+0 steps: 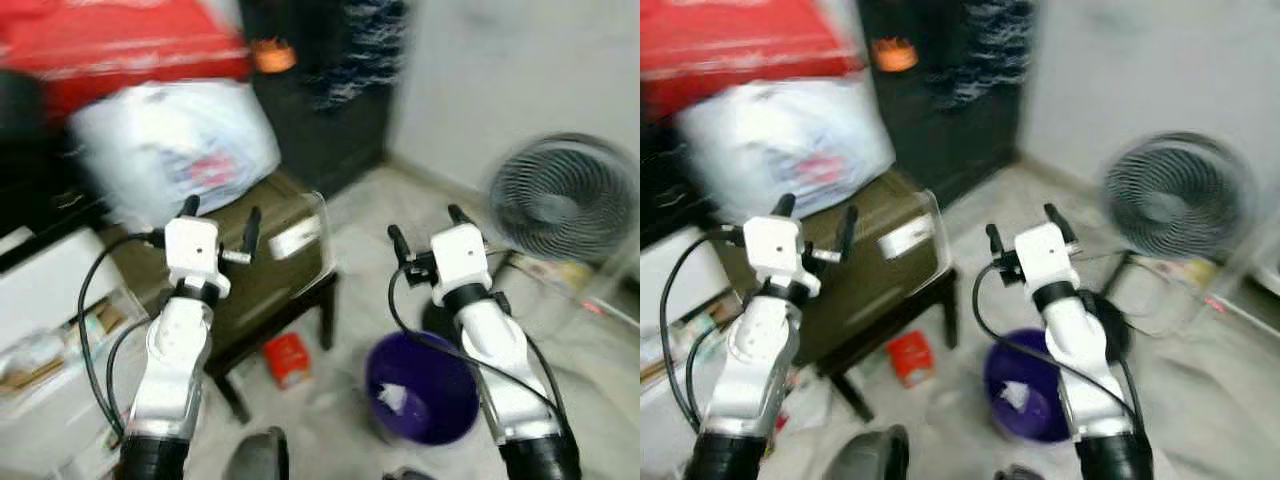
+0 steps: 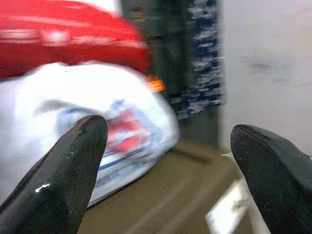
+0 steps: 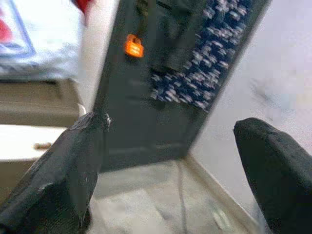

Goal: Clean up the room

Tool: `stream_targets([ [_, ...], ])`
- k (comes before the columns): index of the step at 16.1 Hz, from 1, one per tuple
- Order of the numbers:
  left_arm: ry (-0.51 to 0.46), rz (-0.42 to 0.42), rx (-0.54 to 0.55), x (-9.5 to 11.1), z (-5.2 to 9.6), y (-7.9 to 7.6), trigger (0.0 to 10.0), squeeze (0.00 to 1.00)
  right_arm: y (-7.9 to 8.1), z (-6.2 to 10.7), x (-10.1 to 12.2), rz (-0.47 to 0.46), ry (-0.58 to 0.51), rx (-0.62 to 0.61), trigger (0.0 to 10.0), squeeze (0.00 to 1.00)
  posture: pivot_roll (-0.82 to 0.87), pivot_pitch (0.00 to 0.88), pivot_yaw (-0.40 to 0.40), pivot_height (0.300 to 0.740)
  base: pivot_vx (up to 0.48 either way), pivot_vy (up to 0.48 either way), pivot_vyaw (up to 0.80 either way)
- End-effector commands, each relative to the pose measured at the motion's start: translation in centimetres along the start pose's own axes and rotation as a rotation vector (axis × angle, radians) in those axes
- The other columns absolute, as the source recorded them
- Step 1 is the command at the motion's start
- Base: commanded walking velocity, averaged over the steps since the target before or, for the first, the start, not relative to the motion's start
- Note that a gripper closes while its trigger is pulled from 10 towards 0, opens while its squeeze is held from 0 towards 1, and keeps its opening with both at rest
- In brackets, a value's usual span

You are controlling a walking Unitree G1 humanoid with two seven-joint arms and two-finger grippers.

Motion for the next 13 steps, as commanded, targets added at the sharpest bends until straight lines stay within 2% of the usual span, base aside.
stream_targets([
  [1, 0.031, -0.022, 0.052, -0.6, -0.4, 0.8, 10.0, 0.00, 0.1, -0.4, 0.0, -0.012, -0.004, 0.001, 10.0, 0.00, -0.07, 0.000, 0.032, 0.740, 0.000, 0.000, 0.80],
  [4, 0.084, -0.008, 0.113, -1.7, 0.0, 1.5, 10.0, 0.00, 0.8, -0.5, 0.0, -0.020, -0.004, 0.029, 10.0, 0.00, -0.06, 0.000, 0.019, 0.740, 0.000, 0.000, 0.80],
  [9, 0.118, 0.004, 0.163, -2.2, 0.3, 2.0, 10.0, 0.00, 1.4, -1.2, 0.5, -0.039, -0.027, 0.042, 10.0, 0.00, -0.06, 0.000, 0.021, 0.740, 0.000, 0.000, 0.80],
  [11, 0.136, -0.023, 0.187, -2.6, 0.7, 2.6, 10.0, 0.00, 1.1, -1.1, 0.7, -0.041, -0.031, 0.039, 10.0, 0.00, -0.06, 0.000, 0.022, 0.740, 0.000, 0.000, 0.80],
  [13, 0.155, -0.069, 0.232, -3.1, 2.0, 3.8, 10.0, 0.00, 1.0, -0.6, 0.3, -0.056, -0.013, 0.040, 10.0, 0.00, -0.06, 0.000, 0.020, 0.740, 0.000, 0.000, 0.79],
])
Point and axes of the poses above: a point about 5 cm out from each wrist's last joint towards the gripper, its own z axis pointing back from the gripper into the wrist, its own x axis along the axis of the wrist's last joint, y = z × x, the point moved 5 cm from there along -z, pointing out of the wrist towards the gripper, and after that the axes turned 5 degrees about -z, right-handed, at the moved point
